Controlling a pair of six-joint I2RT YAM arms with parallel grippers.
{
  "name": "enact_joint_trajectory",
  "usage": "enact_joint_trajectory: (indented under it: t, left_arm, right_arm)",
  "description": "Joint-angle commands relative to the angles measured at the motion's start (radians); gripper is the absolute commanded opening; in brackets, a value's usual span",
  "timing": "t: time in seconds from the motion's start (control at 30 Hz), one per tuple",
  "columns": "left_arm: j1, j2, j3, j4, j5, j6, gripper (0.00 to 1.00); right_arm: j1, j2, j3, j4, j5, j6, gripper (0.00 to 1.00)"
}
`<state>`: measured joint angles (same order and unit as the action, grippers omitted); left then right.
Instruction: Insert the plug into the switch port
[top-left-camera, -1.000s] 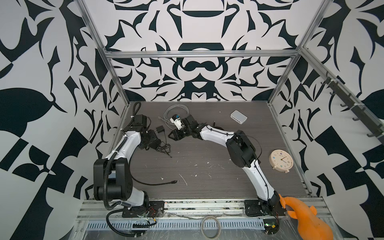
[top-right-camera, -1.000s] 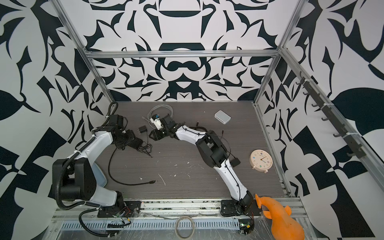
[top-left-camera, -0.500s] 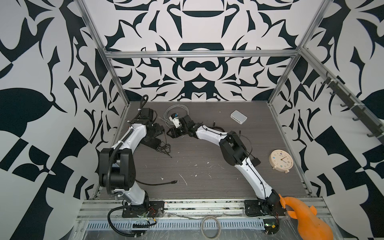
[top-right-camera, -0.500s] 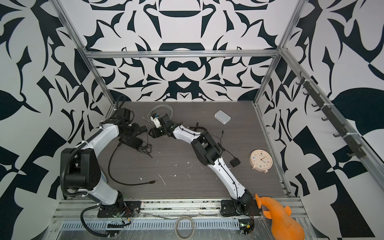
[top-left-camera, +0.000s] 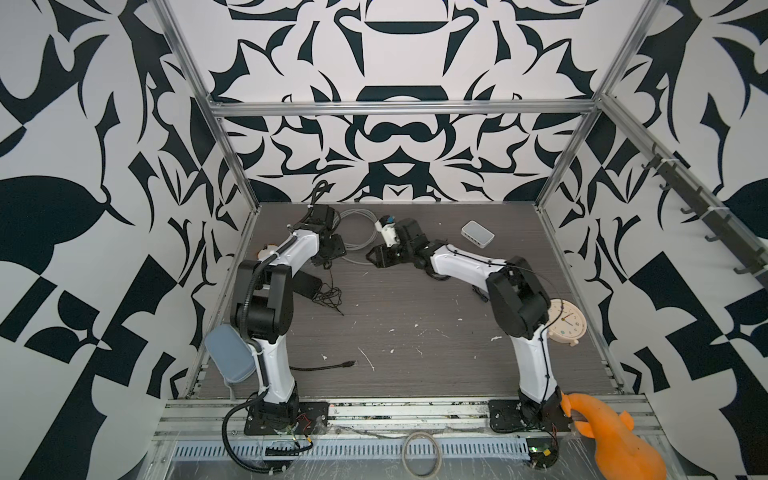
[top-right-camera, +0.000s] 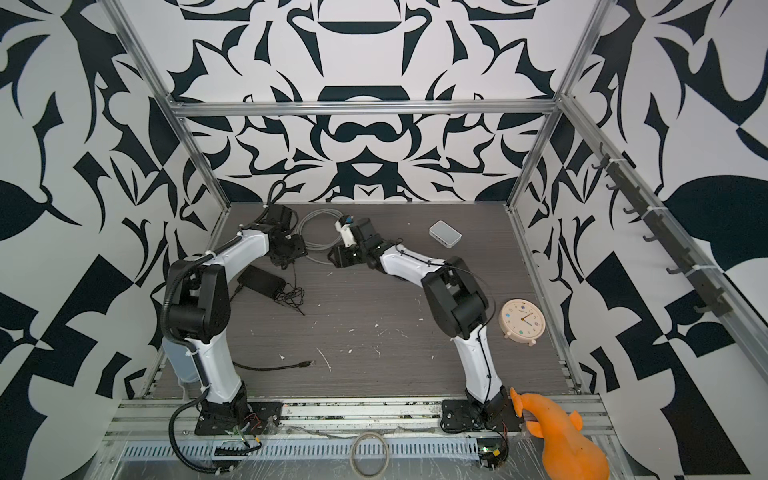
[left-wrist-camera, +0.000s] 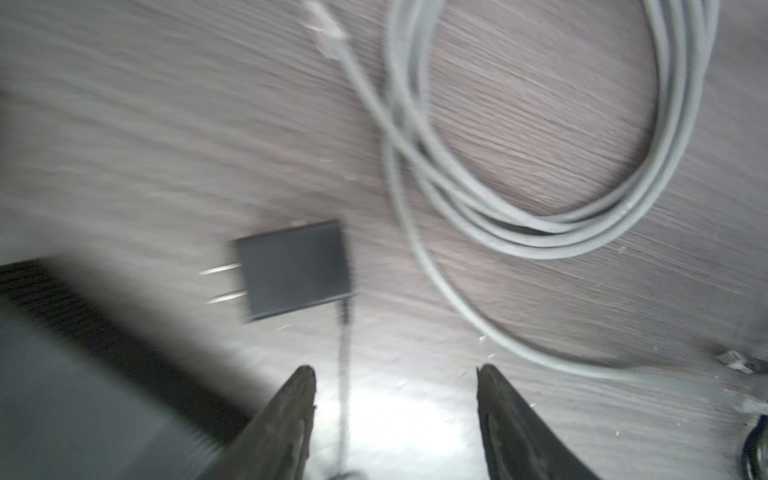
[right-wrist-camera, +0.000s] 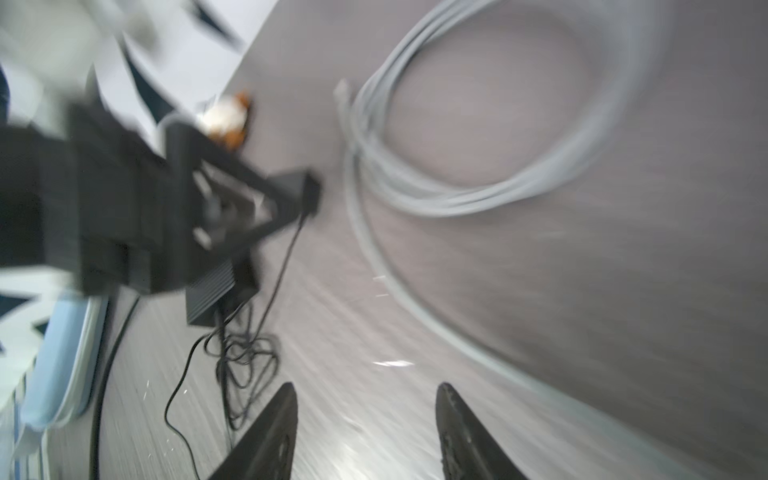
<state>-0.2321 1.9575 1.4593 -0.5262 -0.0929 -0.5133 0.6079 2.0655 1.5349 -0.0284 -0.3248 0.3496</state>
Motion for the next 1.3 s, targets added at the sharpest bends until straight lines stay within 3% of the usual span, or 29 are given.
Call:
enact_joint_trajectory:
  t: [0.0,0.23,0.43,0.53,0.77,0.83,1.27]
  left_arm:
    - [-0.016,0.049,0.019,0.011,-0.002,-0.044,0.65]
    - [-0.07,0.0,-0.043,0.053,-0.056,-0.05,0.65]
    - [-0.185,-0.085,-0.101,0.054,-0.135,-0.041,0.67]
    - [-0.246,-0.1,-0.105,0.054,-0.153,-0.044,0.68]
    - [-0.362,-0.1,-0.104,0.047,-0.142,-0.06,0.7]
    - [-0.382,-0.099,-0.11,0.037,-0.136,-0.069,0.7]
    - [-0.399,-0.13,-0.163,0.011,-0.09,-0.08,0.71]
  right_arm:
    - [-0.064,-0.101,-0.063,-0.084,0.028,-0.008,0.58]
    - [-0.173,-0.276,-0.141,-0.351,0.168,-0.079,0.62]
    - [-0.374,-0.352,-0.176,-0.487,0.236,-0.104,0.64]
    - [-0.462,-0.346,-0.173,-0.47,0.229,-0.142,0.68]
    - [-0.516,-0.163,0.034,-0.505,0.322,-0.372,0.84]
    - [-0.527,-0.107,0.095,-0.493,0.339,-0.425,0.99]
    - [-0.587,0.236,0.478,-0.611,0.288,-0.754,1.0]
